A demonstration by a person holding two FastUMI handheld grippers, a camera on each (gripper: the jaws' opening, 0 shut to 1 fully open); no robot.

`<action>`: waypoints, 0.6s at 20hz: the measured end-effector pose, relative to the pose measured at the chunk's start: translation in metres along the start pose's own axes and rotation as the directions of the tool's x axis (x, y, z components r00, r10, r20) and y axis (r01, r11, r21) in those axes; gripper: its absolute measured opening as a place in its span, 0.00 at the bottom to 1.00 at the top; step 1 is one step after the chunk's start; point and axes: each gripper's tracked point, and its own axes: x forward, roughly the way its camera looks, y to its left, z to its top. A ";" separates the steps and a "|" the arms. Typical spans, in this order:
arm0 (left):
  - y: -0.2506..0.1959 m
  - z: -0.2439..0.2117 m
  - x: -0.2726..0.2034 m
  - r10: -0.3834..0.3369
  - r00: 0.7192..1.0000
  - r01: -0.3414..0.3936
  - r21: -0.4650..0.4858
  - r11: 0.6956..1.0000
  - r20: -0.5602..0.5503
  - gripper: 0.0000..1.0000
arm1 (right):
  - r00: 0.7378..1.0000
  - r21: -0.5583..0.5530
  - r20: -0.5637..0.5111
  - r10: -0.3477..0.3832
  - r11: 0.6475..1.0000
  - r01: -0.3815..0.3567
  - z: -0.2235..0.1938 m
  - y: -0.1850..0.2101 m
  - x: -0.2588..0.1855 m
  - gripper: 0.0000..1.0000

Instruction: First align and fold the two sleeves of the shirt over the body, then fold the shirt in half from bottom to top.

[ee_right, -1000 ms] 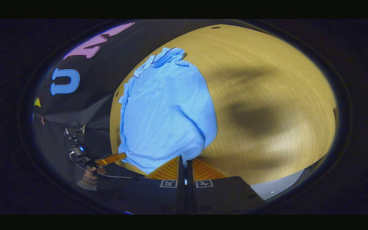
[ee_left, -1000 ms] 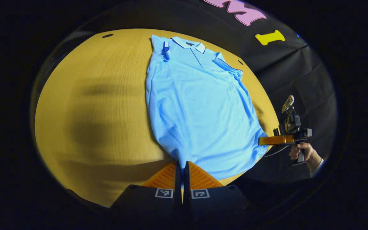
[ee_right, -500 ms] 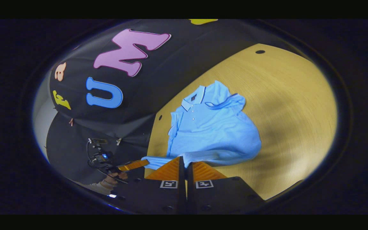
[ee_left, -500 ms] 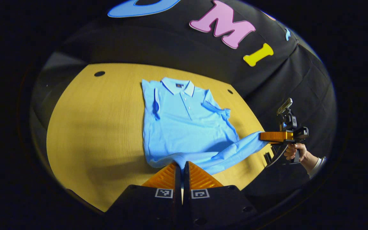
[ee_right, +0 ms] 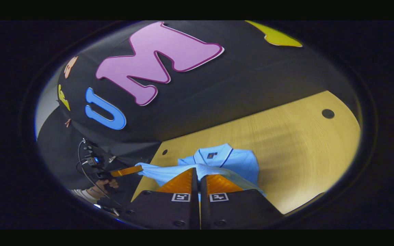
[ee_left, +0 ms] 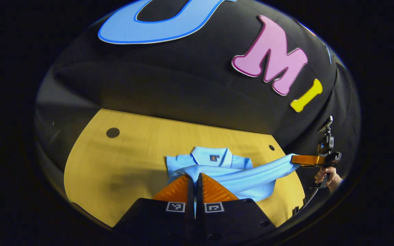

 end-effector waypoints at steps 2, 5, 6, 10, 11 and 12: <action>0.017 0.010 0.049 0.071 0.997 -0.071 -0.016 0.997 0.000 0.06 | 0.998 -0.027 -0.006 -0.061 0.998 0.061 0.011 -0.021 0.051 0.05; 0.044 -0.022 0.100 0.174 0.979 -0.177 -0.022 0.984 -0.110 0.06 | 0.988 -0.011 -0.060 -0.141 0.990 0.141 -0.009 -0.057 0.106 0.06; 0.050 -0.031 0.112 0.196 0.971 -0.200 -0.013 0.980 -0.139 0.06 | 0.983 -0.022 -0.075 -0.165 0.986 0.164 -0.019 -0.069 0.118 0.06; 0.052 -0.049 0.137 0.237 0.959 -0.243 -0.018 0.970 -0.158 0.06 | 0.971 -0.053 -0.115 -0.210 0.977 0.205 -0.041 -0.094 0.130 0.05; 0.055 -0.053 0.135 0.252 0.953 -0.260 -0.023 0.965 -0.168 0.07 | 0.970 -0.061 -0.116 -0.211 0.977 0.205 -0.042 -0.098 0.127 0.01; 0.052 -0.060 0.134 0.259 0.949 -0.271 -0.044 0.962 -0.182 0.30 | 0.969 -0.078 -0.109 -0.222 0.974 0.214 -0.039 -0.099 0.120 0.11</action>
